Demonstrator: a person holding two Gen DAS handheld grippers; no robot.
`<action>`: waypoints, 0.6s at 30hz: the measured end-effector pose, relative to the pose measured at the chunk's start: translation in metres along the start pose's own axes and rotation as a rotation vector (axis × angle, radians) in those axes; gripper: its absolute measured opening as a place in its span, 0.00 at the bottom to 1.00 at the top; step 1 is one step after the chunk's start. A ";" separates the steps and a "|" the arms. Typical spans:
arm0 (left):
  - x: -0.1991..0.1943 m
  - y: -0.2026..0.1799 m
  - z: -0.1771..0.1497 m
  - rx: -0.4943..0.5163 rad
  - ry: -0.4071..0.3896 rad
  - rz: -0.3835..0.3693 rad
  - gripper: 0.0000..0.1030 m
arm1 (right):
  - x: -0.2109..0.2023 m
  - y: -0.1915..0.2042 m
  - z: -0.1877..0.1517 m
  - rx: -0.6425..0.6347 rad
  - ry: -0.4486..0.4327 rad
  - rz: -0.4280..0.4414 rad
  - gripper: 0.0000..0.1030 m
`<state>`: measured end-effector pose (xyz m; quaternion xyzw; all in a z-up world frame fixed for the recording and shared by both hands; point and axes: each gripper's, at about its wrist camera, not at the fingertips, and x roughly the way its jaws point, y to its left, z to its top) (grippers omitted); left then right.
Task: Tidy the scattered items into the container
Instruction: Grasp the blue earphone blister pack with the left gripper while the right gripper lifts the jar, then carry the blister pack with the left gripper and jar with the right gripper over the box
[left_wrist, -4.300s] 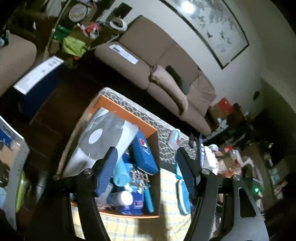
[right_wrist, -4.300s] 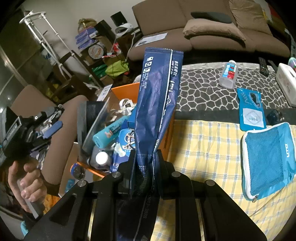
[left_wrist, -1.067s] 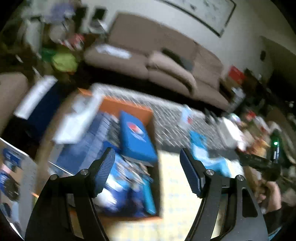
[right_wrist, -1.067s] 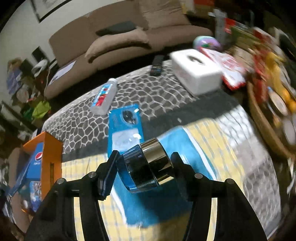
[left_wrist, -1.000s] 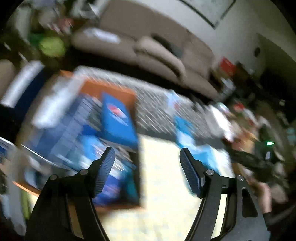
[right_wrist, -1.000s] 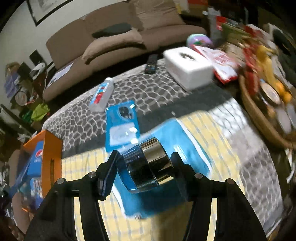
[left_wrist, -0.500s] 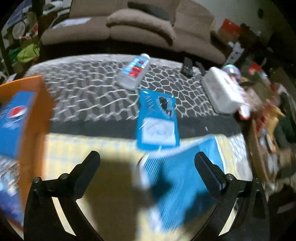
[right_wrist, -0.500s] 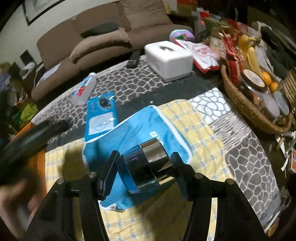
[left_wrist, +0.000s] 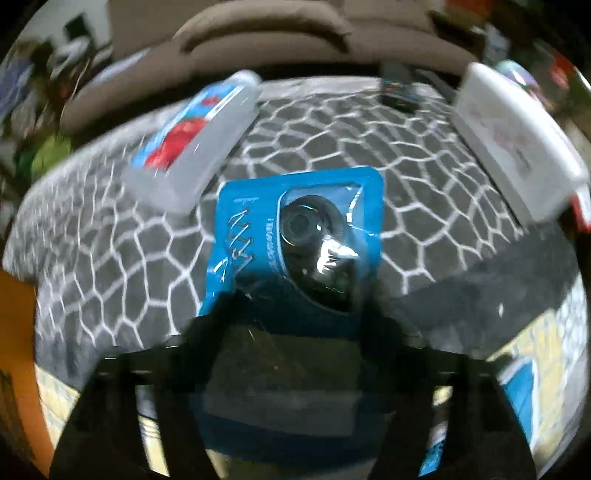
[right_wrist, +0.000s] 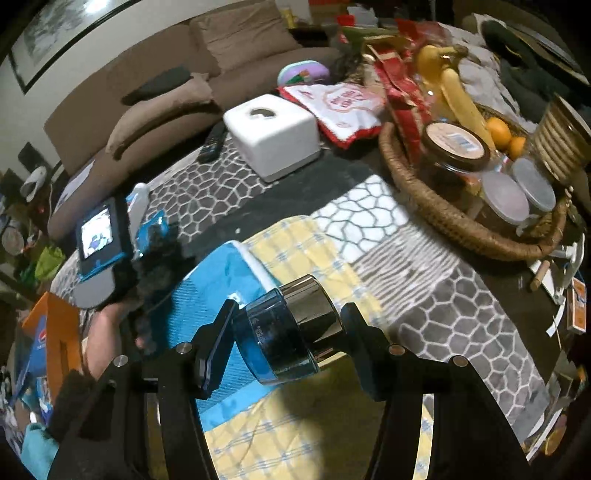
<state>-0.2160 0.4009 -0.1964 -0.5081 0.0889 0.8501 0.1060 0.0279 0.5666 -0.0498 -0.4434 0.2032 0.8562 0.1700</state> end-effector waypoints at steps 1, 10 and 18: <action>-0.005 -0.004 -0.004 0.049 -0.001 0.044 0.34 | 0.000 -0.001 0.000 0.005 0.002 0.002 0.57; -0.126 0.042 -0.032 0.114 -0.126 -0.072 0.09 | -0.010 0.020 -0.010 0.000 0.001 0.058 0.57; -0.262 0.176 -0.091 -0.037 -0.248 -0.107 0.09 | -0.020 0.060 -0.023 -0.064 0.003 0.129 0.57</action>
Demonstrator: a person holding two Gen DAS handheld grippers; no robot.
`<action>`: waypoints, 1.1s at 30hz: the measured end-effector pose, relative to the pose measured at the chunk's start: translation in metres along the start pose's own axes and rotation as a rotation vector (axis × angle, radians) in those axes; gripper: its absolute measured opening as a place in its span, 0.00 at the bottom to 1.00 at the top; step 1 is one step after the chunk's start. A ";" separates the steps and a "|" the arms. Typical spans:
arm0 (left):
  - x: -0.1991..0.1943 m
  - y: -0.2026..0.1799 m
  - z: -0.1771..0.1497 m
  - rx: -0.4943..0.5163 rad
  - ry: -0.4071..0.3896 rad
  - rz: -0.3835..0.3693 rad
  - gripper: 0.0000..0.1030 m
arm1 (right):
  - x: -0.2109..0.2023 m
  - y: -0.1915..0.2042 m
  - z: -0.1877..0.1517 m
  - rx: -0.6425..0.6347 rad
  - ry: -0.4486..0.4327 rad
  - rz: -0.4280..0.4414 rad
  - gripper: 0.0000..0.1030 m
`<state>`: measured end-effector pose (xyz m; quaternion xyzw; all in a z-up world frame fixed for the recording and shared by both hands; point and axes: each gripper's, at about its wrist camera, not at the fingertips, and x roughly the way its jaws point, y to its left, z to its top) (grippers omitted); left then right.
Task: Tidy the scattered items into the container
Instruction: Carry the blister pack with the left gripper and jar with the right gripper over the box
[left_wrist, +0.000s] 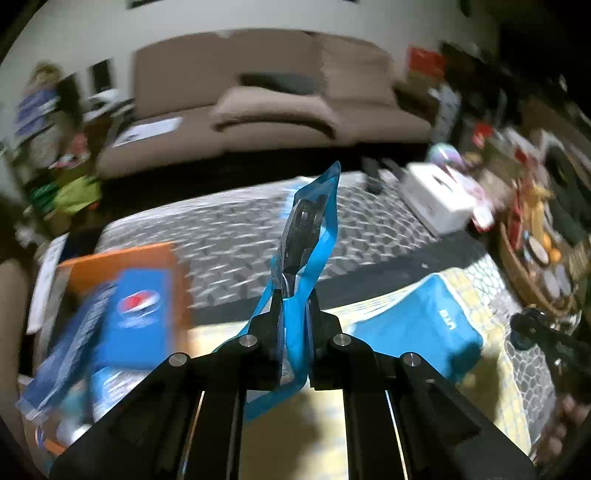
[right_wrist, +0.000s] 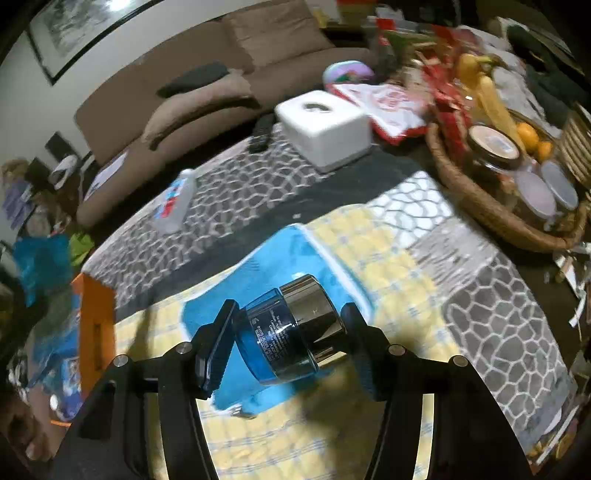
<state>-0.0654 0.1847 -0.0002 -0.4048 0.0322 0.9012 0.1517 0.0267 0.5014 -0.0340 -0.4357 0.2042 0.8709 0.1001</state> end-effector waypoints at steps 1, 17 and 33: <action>-0.016 0.022 -0.006 -0.051 0.014 0.036 0.09 | -0.001 0.005 -0.001 -0.012 -0.002 0.013 0.57; -0.118 0.280 -0.089 -0.556 0.058 0.054 0.09 | 0.008 0.119 -0.029 -0.207 0.032 0.106 0.57; -0.093 0.280 -0.107 -0.523 0.060 -0.055 0.10 | 0.019 0.159 -0.046 -0.273 0.055 0.107 0.57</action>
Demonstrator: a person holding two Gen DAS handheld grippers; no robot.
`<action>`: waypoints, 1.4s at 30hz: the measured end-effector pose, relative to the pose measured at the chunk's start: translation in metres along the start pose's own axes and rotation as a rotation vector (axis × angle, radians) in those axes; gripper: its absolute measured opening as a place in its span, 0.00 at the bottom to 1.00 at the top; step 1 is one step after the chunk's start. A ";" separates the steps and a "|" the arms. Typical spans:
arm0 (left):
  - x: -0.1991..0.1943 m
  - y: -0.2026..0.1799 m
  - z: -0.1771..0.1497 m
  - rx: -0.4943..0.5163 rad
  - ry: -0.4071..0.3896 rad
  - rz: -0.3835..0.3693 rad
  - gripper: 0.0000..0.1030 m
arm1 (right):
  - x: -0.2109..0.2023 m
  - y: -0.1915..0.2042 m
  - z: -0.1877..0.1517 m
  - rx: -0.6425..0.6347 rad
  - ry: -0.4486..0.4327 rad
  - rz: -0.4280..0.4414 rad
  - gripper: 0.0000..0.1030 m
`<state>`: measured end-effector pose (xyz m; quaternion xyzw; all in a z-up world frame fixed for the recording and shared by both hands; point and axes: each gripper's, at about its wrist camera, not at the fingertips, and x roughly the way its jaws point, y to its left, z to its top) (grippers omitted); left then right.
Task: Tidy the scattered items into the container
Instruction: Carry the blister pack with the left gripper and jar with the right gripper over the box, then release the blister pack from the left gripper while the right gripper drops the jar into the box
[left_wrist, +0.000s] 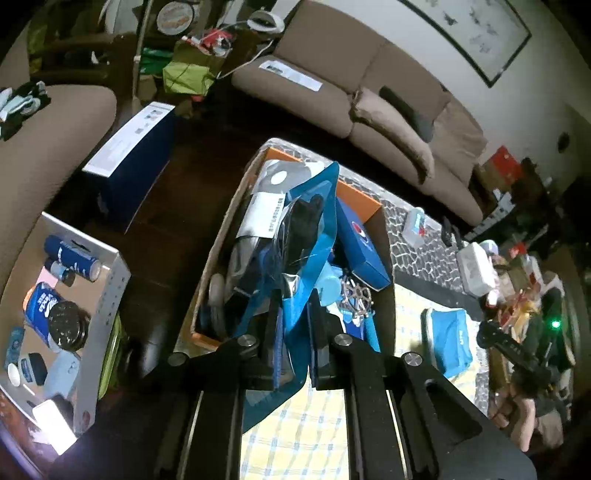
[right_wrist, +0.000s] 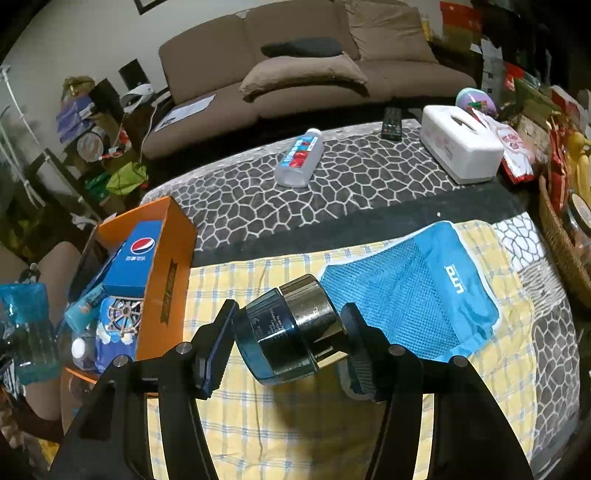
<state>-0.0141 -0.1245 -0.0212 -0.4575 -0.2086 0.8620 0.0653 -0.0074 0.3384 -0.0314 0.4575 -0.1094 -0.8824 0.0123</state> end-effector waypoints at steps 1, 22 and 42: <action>0.002 -0.002 0.001 0.004 -0.005 0.004 0.10 | 0.000 -0.002 0.001 0.005 0.000 -0.002 0.57; 0.073 -0.039 0.011 0.080 0.014 0.002 0.75 | -0.011 -0.028 0.001 0.020 -0.008 -0.005 0.57; -0.028 -0.011 0.022 -0.024 -0.241 -0.129 0.96 | 0.028 0.083 0.017 -0.124 0.169 0.444 0.57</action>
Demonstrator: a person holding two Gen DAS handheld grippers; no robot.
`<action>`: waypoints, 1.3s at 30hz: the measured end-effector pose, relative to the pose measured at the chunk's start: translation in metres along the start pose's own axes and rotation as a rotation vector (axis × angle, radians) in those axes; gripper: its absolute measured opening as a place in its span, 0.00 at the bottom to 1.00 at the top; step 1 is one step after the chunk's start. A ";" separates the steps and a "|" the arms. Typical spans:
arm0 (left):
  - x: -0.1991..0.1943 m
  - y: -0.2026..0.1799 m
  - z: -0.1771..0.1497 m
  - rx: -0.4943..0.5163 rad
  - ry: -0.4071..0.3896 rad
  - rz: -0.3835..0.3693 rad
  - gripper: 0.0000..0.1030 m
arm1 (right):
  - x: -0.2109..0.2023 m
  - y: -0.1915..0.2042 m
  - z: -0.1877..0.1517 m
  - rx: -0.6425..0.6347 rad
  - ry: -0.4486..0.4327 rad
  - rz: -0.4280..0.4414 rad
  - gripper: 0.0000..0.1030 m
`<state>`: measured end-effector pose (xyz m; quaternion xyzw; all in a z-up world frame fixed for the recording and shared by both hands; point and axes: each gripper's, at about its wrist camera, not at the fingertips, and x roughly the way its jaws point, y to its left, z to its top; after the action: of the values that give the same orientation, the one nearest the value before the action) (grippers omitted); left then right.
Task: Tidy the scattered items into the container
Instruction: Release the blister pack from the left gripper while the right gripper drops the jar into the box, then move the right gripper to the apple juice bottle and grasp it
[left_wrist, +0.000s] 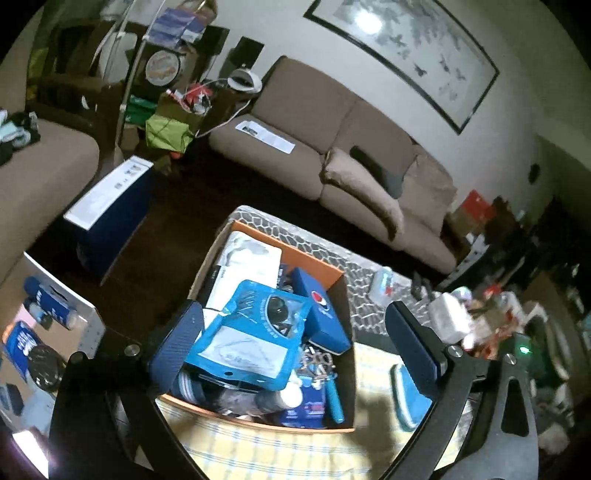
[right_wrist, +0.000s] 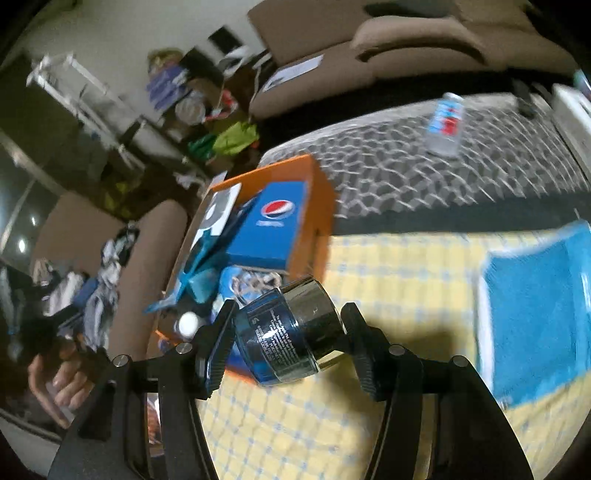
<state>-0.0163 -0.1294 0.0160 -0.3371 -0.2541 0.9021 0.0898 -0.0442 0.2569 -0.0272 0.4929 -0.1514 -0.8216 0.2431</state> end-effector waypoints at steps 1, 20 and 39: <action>0.000 0.005 0.002 -0.030 0.002 -0.006 0.96 | 0.014 0.013 0.012 -0.017 0.022 -0.017 0.57; 0.008 0.033 0.003 -0.093 0.057 0.061 0.96 | 0.084 0.053 0.112 -0.085 0.038 -0.320 0.91; 0.070 -0.048 -0.038 0.154 0.085 0.202 0.96 | 0.119 -0.165 0.205 0.183 0.097 -0.679 0.99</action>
<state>-0.0449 -0.0503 -0.0231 -0.3909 -0.1446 0.9084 0.0347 -0.3133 0.3320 -0.0995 0.5734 -0.0403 -0.8142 -0.0821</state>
